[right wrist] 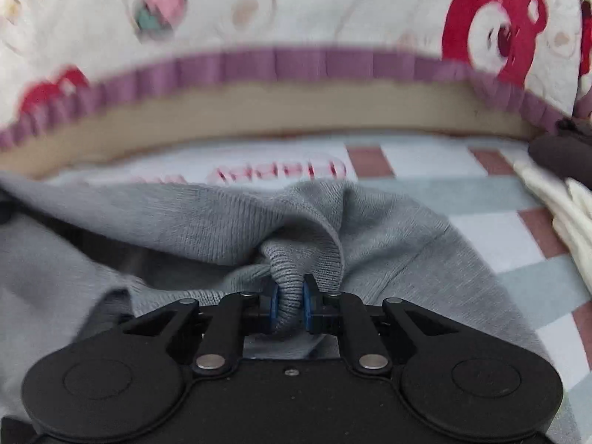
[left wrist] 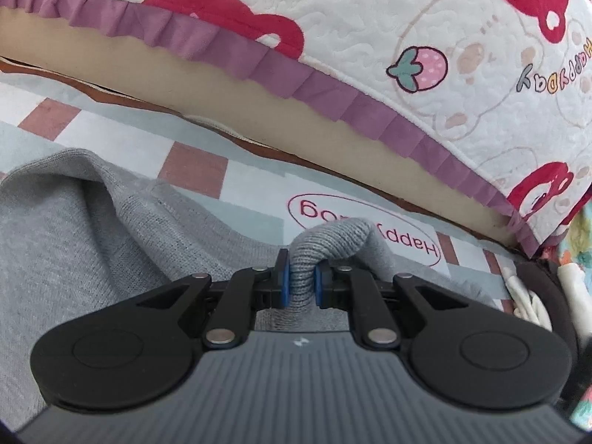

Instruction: Fold clothes

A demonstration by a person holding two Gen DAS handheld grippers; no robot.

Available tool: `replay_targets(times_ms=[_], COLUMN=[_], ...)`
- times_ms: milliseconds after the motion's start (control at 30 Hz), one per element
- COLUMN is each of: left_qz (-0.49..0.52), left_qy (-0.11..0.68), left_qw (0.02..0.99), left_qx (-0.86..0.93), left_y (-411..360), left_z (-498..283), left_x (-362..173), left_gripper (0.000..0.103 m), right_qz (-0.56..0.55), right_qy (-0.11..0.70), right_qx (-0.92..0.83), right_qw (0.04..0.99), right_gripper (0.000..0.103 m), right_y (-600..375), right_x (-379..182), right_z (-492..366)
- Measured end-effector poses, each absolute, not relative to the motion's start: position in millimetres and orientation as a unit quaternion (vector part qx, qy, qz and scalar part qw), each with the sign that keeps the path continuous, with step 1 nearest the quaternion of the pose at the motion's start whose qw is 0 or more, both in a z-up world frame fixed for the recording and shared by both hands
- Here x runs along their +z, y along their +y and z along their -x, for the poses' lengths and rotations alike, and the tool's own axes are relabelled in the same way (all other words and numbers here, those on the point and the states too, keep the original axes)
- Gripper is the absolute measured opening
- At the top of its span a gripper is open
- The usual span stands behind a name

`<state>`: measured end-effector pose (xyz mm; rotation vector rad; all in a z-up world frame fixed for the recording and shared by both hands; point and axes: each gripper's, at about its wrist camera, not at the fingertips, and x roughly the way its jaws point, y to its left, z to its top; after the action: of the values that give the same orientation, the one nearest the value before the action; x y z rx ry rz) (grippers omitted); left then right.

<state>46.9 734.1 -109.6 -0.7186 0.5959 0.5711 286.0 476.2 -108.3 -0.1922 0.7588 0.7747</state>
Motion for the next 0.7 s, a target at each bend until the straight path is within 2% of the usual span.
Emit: replay_targets(times_ms=[100,167,267,333,400,467,600,700], left_qz=[0.357,0.394,0.451,0.455,0.438,0.418,0.403,0.357], left_qy=[0.272,0.253,0.232,0.240,0.258,0.275,0.285,0.241], left_qw=[0.851,0.843,0.825,0.823,0.825,0.828,0.826,0.865], left_qx=[0.272,0.265,0.248,0.242,0.245,0.252,0.272,0.257], left_y=[739,746,758,759,753,748,747,752], left_z=[-43,-36,-24,-23,-27,-32,-38,-58], left_x=[-110,-114,-126,-132,-136,-140,-126,-69], left_gripper=[0.011,0.011,0.011,0.012,0.012,0.012,0.011,0.013], right_qz=[-0.023,-0.164,-0.299,-0.207,-0.104,-0.057,-0.056,-0.110], right_qy=[0.325,0.323,0.336,0.373,0.366,0.351,0.342,0.335], right_qx=[0.442,0.481,0.481,0.461,0.468,0.477,0.467,0.457], right_qw=[0.836,0.799,0.753,0.778,0.798,0.803,0.813,0.817], right_gripper=[0.013,0.013,0.013,0.016,0.017,0.018,0.013,0.013], right_y=[432,392,355,365,381,389,406,431], right_x=[-86,-82,-97,-106,-106,-103,-95,-91], right_z=[-271,-276,-276,-274,-260,-249,-262,-297])
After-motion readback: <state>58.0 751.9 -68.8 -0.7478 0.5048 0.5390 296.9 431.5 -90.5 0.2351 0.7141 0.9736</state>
